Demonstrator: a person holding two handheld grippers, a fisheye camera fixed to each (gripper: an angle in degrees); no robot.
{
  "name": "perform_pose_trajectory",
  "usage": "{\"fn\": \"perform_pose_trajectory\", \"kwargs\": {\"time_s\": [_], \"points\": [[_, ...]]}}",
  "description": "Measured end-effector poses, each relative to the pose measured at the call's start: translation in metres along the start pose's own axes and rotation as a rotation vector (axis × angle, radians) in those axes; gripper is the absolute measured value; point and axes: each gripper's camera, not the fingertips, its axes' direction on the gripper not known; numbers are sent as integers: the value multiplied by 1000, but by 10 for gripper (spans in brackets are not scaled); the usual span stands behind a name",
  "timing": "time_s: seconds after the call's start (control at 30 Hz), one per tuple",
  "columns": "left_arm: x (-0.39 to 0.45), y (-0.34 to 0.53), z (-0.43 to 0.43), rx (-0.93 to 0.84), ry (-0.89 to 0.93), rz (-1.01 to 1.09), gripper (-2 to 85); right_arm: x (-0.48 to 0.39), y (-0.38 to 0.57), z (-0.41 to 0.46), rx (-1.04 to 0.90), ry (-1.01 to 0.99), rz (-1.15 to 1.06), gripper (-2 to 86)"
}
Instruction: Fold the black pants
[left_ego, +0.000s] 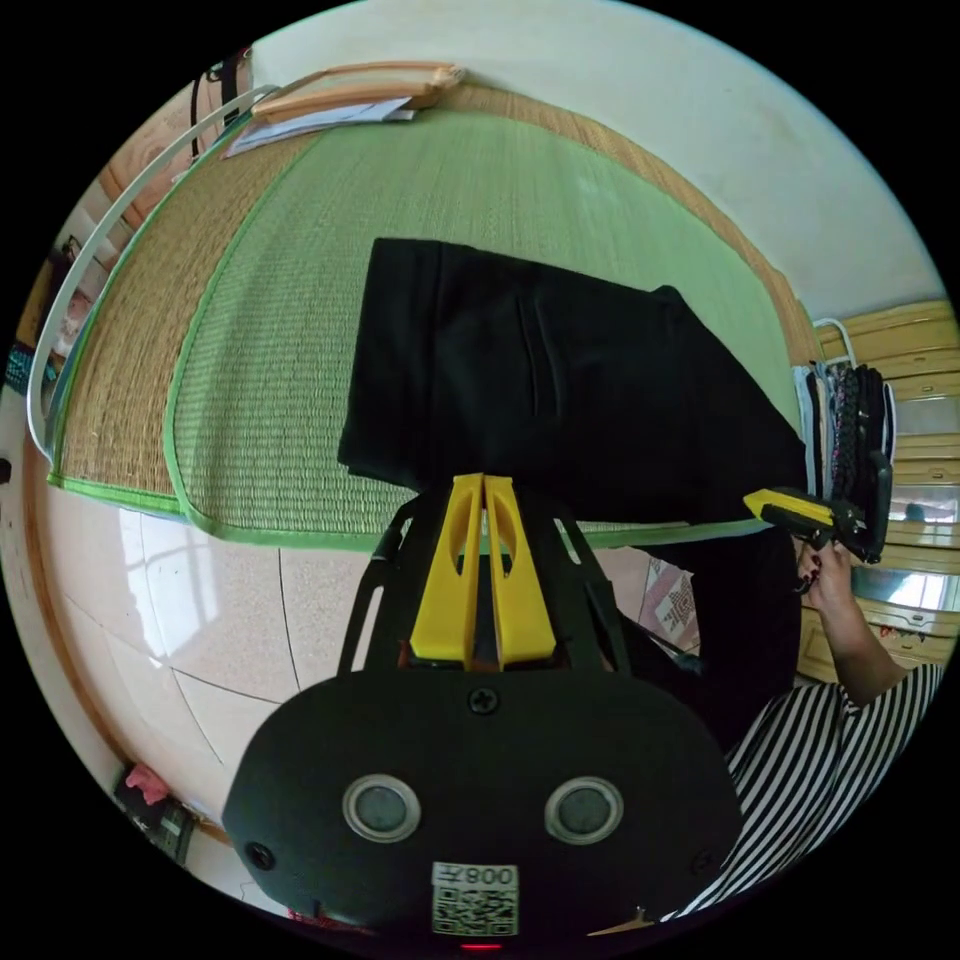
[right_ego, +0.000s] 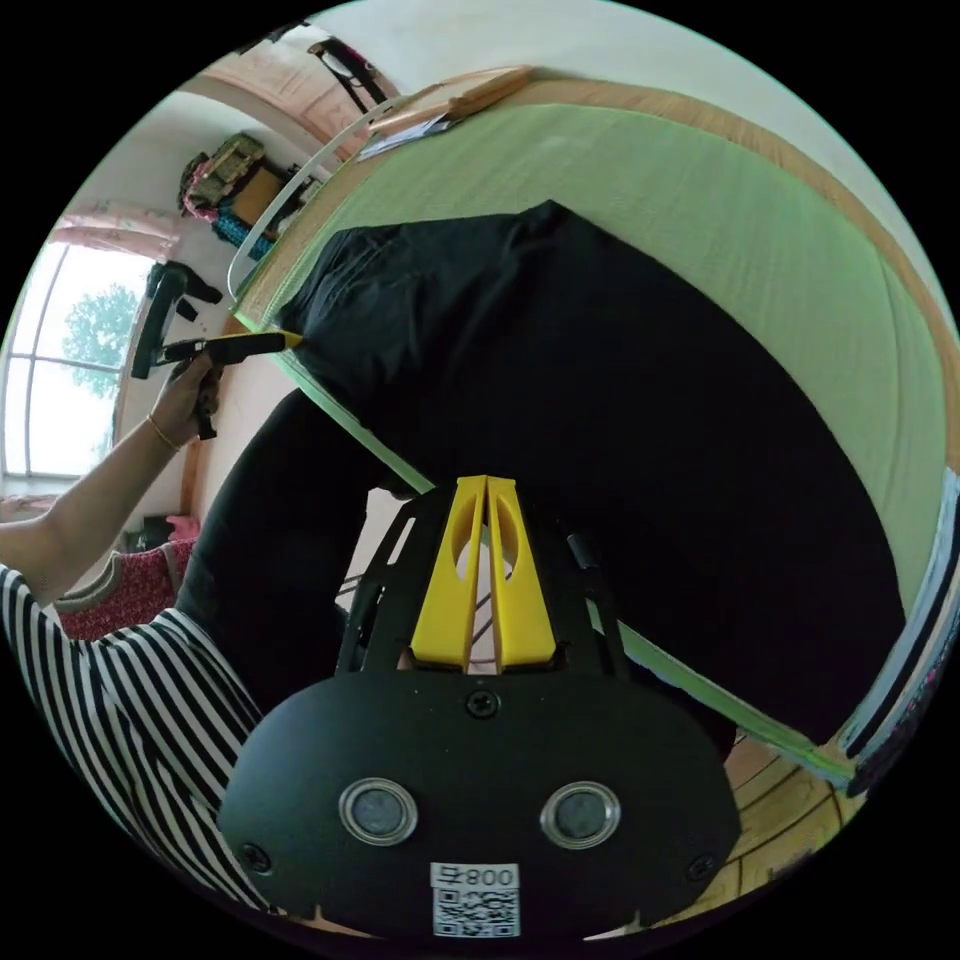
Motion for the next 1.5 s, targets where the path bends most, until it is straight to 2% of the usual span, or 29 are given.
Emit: {"fn": "perform_pose_trajectory", "kwargs": {"time_s": [0.1, 0.4, 0.6, 0.73, 0.93, 1.07, 1.27, 1.5], "points": [[13, -5, 25, 6, 2, -11, 1, 8, 10, -10, -40, -8, 69, 1], [118, -26, 97, 26, 154, 183, 2, 21, 62, -119, 121, -21, 239, 2], [239, -63, 176, -34, 303, 398, 7, 81, 137, -215, 322, -44, 479, 11], [348, -89, 243, -119, 371, 583, 32, 119, 201, -266, 461, -77, 648, 43], [510, -114, 349, -268, 318, 835, 86, 148, 266, -322, 562, -36, 856, 85], [608, -126, 414, -324, 242, 993, 98, 154, 281, -351, 571, 22, 898, 102], [711, -148, 492, -352, 162, 1128, 102, 160, 276, -383, 545, 57, 884, 101], [791, -168, 565, -350, 120, 1186, 105, 154, 276, -409, 547, 37, 875, 90]]}}
